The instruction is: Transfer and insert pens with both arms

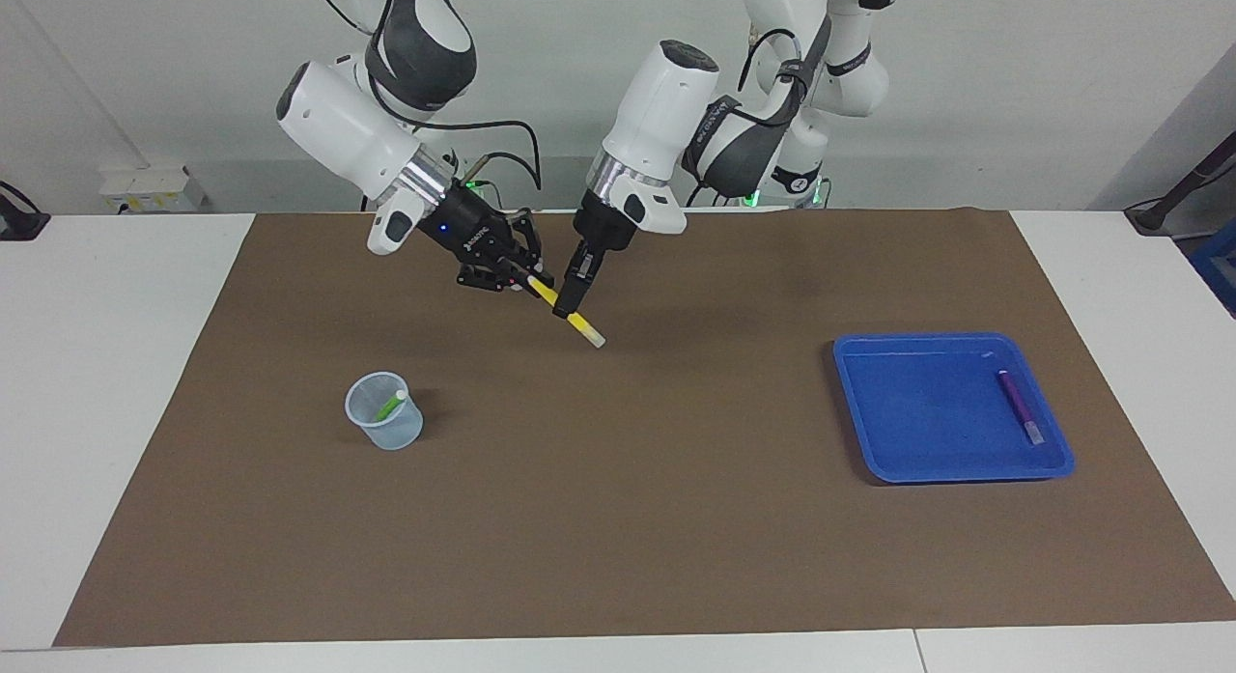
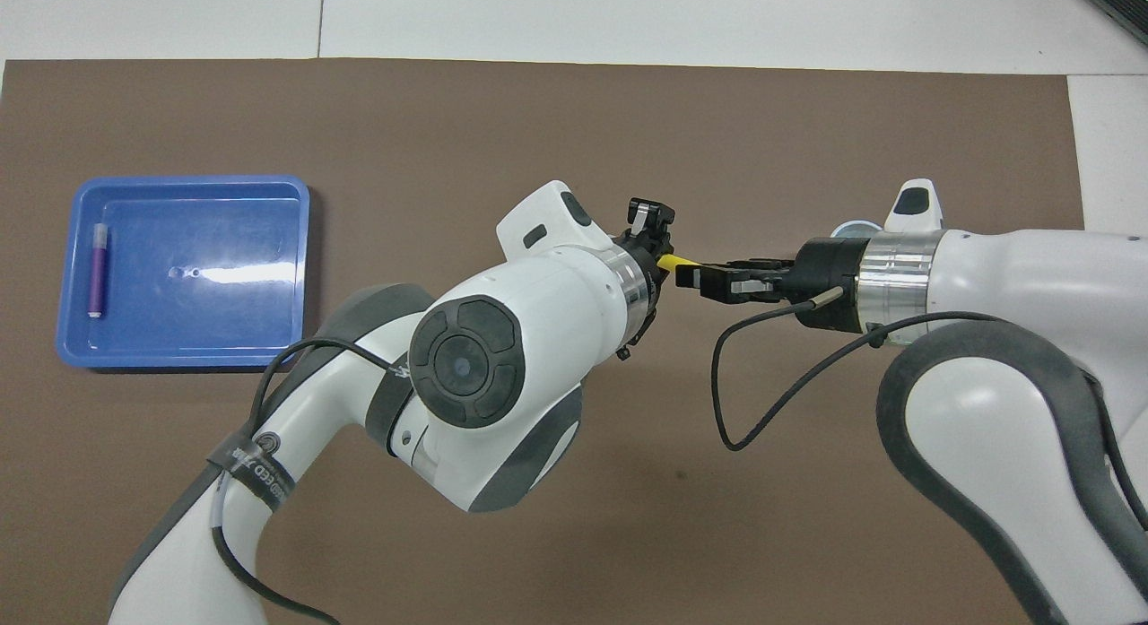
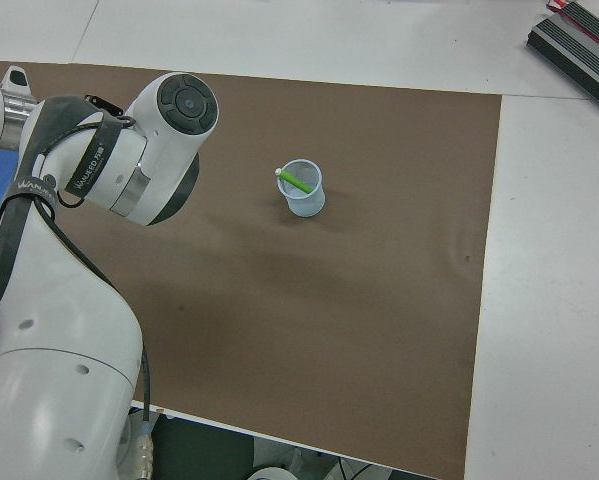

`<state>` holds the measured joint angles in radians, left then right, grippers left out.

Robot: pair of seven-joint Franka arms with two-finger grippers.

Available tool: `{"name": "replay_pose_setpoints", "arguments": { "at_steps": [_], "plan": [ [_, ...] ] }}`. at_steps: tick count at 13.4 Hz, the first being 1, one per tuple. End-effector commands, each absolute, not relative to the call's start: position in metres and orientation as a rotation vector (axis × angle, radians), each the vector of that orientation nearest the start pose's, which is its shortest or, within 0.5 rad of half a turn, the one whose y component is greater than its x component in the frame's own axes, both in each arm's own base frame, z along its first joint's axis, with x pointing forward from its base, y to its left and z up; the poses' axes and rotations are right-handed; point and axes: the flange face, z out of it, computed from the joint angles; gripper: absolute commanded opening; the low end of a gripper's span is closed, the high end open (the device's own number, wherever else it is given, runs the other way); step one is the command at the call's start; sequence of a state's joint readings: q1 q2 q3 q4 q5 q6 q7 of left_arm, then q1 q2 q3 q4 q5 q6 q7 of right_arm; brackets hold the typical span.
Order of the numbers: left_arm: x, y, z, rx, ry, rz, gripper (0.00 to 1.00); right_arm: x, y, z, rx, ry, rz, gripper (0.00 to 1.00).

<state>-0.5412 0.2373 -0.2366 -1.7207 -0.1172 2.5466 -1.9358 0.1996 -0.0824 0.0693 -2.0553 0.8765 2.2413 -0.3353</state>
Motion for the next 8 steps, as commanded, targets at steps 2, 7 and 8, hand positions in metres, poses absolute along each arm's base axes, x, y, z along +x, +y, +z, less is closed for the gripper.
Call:
{"name": "replay_pose_setpoints", "arguments": {
  "at_steps": [2, 7, 8],
  "plan": [
    [0.4882, -0.4620, 0.5182, 2.044, 1.476, -0.023, 0.08, 0.5402, 0.1655, 0.5111, -2.371, -0.123, -0.361, 0.00],
    [0.4880, -0.4621, 0.5179, 2.050, 1.472, -0.018, 1.00, 0.5430, 0.1634, 0.5162, -2.374, -0.119, -0.363, 0.00],
    [0.4873, -0.4628, 0.5178, 2.051, 1.472, -0.021, 1.00, 0.5434, 0.1635, 0.5160, -2.377, -0.119, -0.360, 0.00]
  ]
}}
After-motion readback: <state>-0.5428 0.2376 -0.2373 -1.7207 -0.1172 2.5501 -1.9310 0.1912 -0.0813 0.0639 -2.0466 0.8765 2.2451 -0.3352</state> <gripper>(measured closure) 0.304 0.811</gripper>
